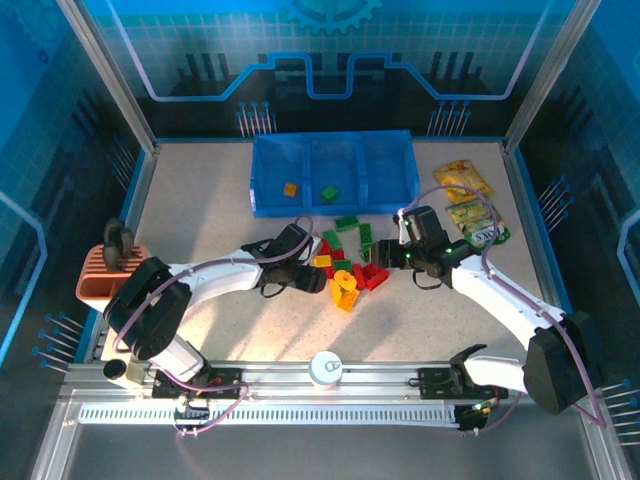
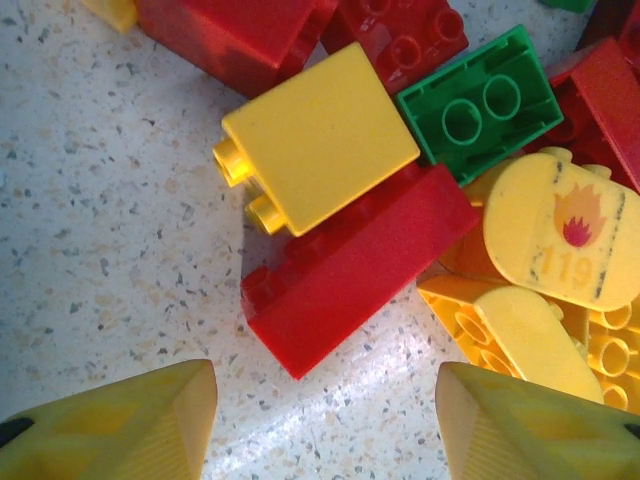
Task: Sort the legos into containers by color
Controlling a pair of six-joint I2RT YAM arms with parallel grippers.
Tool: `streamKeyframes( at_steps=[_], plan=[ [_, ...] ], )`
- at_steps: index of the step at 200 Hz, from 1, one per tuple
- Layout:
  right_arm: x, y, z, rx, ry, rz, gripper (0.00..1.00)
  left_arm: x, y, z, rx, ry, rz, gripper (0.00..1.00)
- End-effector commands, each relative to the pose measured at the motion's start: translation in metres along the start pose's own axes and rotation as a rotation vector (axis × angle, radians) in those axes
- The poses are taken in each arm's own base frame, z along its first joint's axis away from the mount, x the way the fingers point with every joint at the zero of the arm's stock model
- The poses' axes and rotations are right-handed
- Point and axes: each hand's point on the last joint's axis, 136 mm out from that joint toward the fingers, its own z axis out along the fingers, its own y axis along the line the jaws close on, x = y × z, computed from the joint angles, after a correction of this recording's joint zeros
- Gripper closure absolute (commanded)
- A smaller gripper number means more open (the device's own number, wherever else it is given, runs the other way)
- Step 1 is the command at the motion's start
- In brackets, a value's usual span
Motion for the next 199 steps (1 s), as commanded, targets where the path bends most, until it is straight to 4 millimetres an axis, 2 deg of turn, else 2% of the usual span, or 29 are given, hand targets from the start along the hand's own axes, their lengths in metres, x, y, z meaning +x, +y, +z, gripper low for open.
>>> streamKeyframes(
  at_steps=[1,25,45,72,117,133,159,199],
  plan=[
    [0.009,-0.011,0.001,0.027,0.028,0.004,0.25,-0.012,-0.002,0.002,-0.008,-0.006,0.033,0.39],
    [0.029,-0.021,0.014,0.065,0.130,-0.012,0.24,-0.013,-0.005,-0.001,0.010,-0.018,0.025,0.39],
    [0.044,-0.020,0.025,0.057,0.201,0.007,0.22,-0.017,-0.011,-0.013,0.050,-0.067,0.014,0.38],
    [0.047,-0.021,0.036,0.080,0.211,0.096,0.24,-0.021,-0.016,-0.034,0.092,-0.141,-0.021,0.36],
    [0.054,-0.016,0.061,0.115,0.228,0.189,0.32,-0.021,-0.009,-0.058,0.091,-0.204,-0.070,0.36],
    [0.062,-0.025,0.068,0.173,0.249,0.213,0.36,-0.018,-0.005,-0.064,0.076,-0.213,-0.075,0.36],
    [0.068,-0.024,0.075,0.179,0.258,0.229,0.47,-0.013,0.003,-0.074,0.055,-0.243,-0.089,0.36],
    [0.052,-0.020,0.063,0.195,0.222,0.206,0.71,-0.010,0.016,-0.087,0.035,-0.288,-0.124,0.36]
  ],
)
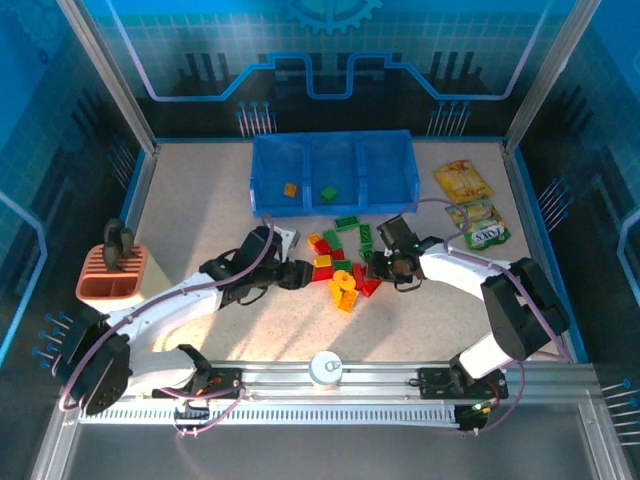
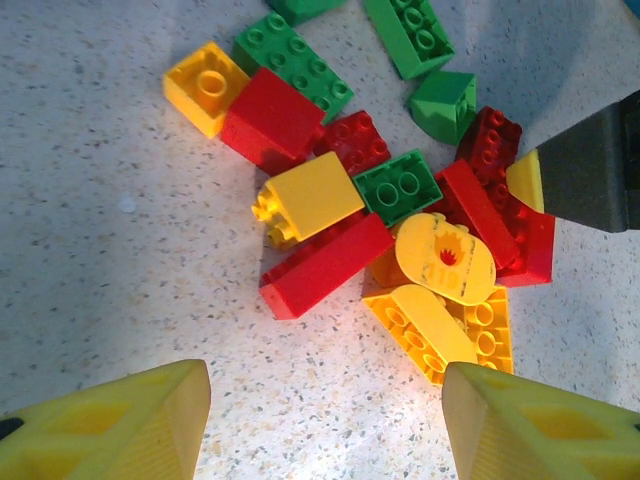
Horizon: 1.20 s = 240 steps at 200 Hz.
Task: Sort the legos into containers by color
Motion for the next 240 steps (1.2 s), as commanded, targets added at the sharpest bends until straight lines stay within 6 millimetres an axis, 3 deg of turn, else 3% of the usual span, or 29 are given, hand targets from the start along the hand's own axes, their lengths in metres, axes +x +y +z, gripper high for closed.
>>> streamKeyframes(
  at_steps=[1,32,45,59,94,97,116,137,171,240],
  plan=[
    [-0.003,-0.009,-0.009,0.068,-0.013,0.003,0.71,0.000,0.012,-0.009,-0.034,-0.024,-0.037,0.36],
    [-0.011,-0.004,-0.025,0.071,-0.031,-0.022,0.71,-0.003,0.015,-0.016,-0.038,-0.052,-0.046,0.36],
    [-0.017,0.002,-0.033,0.070,-0.048,-0.029,0.60,-0.003,0.015,-0.018,-0.038,-0.057,-0.048,0.36],
    [-0.016,0.004,-0.037,0.074,-0.059,-0.032,0.58,-0.003,0.015,-0.021,-0.037,-0.061,-0.049,0.36],
    [-0.004,0.016,-0.039,0.036,-0.052,-0.010,0.37,0.001,0.014,-0.023,-0.025,-0.053,-0.040,0.36],
    [0.005,0.010,-0.034,0.050,-0.031,-0.006,0.37,0.002,0.014,-0.022,-0.024,-0.051,-0.041,0.36],
    [0.019,0.005,-0.027,0.088,-0.007,0.056,0.30,0.003,0.015,-0.024,-0.030,-0.054,-0.041,0.36],
    [0.029,0.004,-0.017,0.089,-0.014,0.139,0.30,0.003,0.016,-0.027,-0.030,-0.066,-0.044,0.35],
    [0.025,-0.006,-0.019,0.148,-0.099,0.271,0.34,0.007,0.017,-0.030,-0.028,-0.072,-0.052,0.35],
    [0.034,0.010,0.007,0.105,-0.032,0.330,0.38,0.014,0.025,-0.041,-0.046,-0.104,-0.063,0.35]
  ],
)
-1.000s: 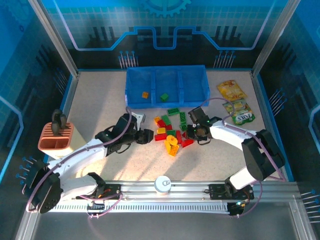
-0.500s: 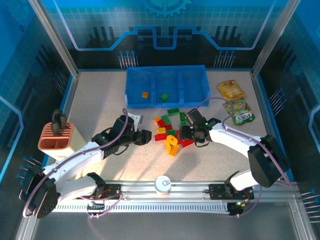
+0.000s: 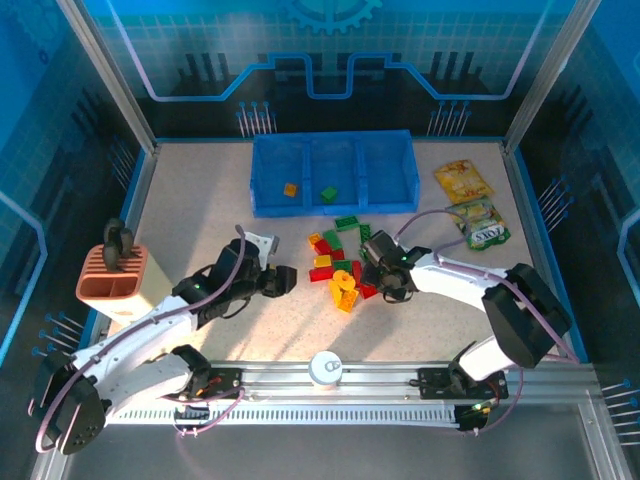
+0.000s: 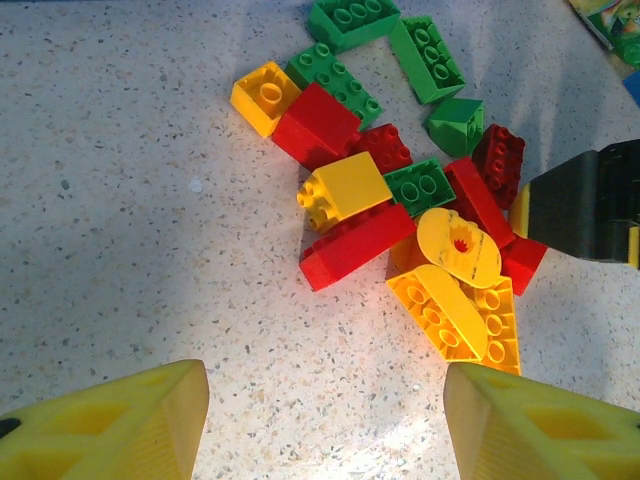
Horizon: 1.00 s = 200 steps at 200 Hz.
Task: Sort the legos into containers by color
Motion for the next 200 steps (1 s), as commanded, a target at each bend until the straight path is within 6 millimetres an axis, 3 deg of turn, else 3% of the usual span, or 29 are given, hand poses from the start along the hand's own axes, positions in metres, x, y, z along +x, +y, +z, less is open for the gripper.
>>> streamKeyframes(
  at_steps=[1,16,42,76,111,130,148,158,185,200],
  plan=[
    [0.008,0.009,0.008,-0.023,0.024,0.053,0.38,0.004,0.009,-0.004,-0.032,-0.004,-0.030,0.35],
    [0.010,0.008,0.008,-0.017,0.017,0.067,0.42,0.005,0.010,-0.005,-0.037,-0.005,-0.031,0.35],
    [0.010,0.003,0.001,-0.012,-0.006,0.080,0.57,0.004,0.010,-0.006,-0.037,-0.010,-0.033,0.35],
    [0.004,0.001,-0.010,-0.009,-0.033,0.067,0.67,0.001,0.008,-0.005,-0.029,-0.022,-0.034,0.35],
    [-0.002,0.002,-0.019,-0.008,-0.056,0.047,0.70,-0.001,0.006,-0.007,-0.028,-0.020,-0.031,0.35],
    [-0.015,0.008,-0.032,-0.017,-0.099,0.017,0.69,-0.001,0.006,-0.009,-0.027,-0.022,-0.034,0.35],
    [-0.038,0.010,-0.048,-0.008,-0.155,-0.020,0.69,-0.002,0.005,-0.012,-0.020,-0.028,-0.034,0.35],
    [-0.063,0.025,-0.066,-0.045,-0.204,-0.039,0.69,-0.003,0.004,-0.013,-0.015,-0.031,-0.033,0.35],
    [-0.136,0.037,-0.101,-0.032,-0.336,-0.077,0.68,-0.004,-0.001,-0.014,0.010,-0.030,-0.045,0.35],
    [-0.178,0.045,-0.109,-0.024,-0.376,-0.097,0.69,-0.002,-0.004,-0.014,0.026,-0.023,-0.058,0.35]
  ],
)
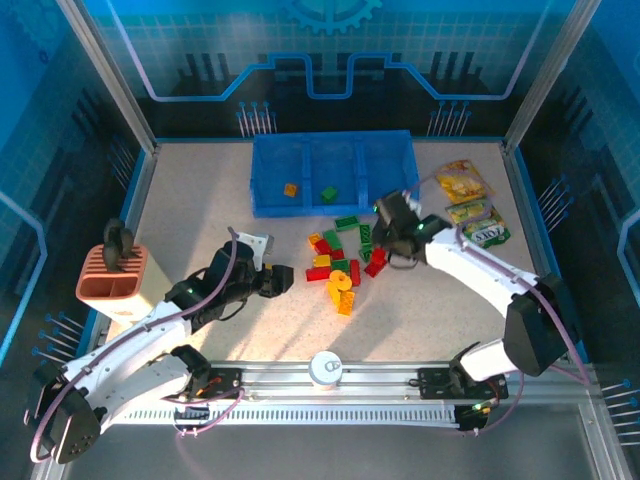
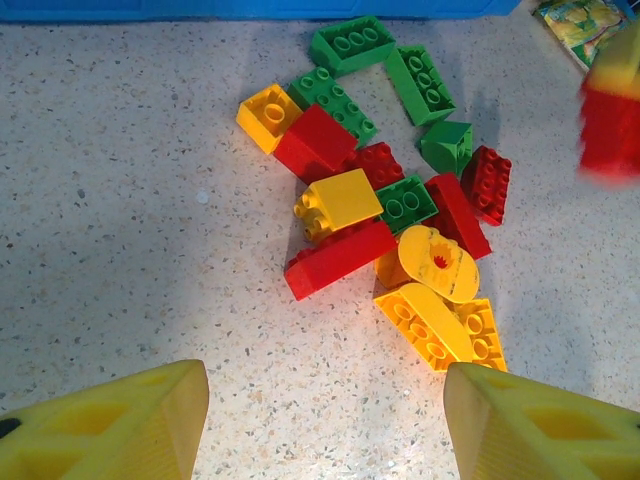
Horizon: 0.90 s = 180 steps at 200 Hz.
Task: Sort the legos into containers by color
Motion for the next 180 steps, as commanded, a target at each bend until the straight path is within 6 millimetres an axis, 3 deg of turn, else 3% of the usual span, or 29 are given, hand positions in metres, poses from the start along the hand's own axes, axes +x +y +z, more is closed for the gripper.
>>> streamKeyframes(
  at_steps=[1,23,49,72,92,102,115,122,156,180],
  plan=[
    [-0.063,0.001,-0.001,0.058,-0.094,-0.113,0.69,0.004,-0.003,-0.003,0.021,0.015,-0.038,0.35],
    [-0.114,0.012,0.015,0.098,-0.149,-0.150,0.69,0.009,-0.008,-0.005,0.035,0.022,-0.047,0.35],
    [-0.149,0.020,0.064,0.143,-0.130,-0.168,0.69,0.011,-0.013,-0.010,0.048,0.026,-0.062,0.35],
    [-0.156,0.024,0.109,0.177,-0.078,-0.188,0.70,0.011,-0.018,-0.016,0.058,0.025,-0.068,0.35],
    [-0.162,0.027,0.127,0.197,-0.073,-0.203,0.68,0.011,-0.017,-0.020,0.051,0.021,-0.078,0.35],
    [-0.162,0.030,0.132,0.189,-0.067,-0.210,0.62,0.011,-0.016,-0.021,0.049,0.017,-0.085,0.35],
    [-0.164,0.036,0.130,0.173,-0.065,-0.222,0.37,0.011,-0.016,-0.021,0.050,0.016,-0.092,0.35],
    [-0.166,0.039,0.125,0.164,-0.072,-0.227,0.31,0.010,-0.017,-0.020,0.050,0.013,-0.094,0.34],
    [-0.170,0.056,0.075,0.105,-0.160,-0.261,0.24,0.007,-0.019,-0.009,0.043,0.030,-0.086,0.28],
    [-0.154,0.064,0.044,0.038,-0.161,-0.290,0.23,0.004,-0.021,0.006,0.029,0.057,-0.079,0.27]
  ],
)
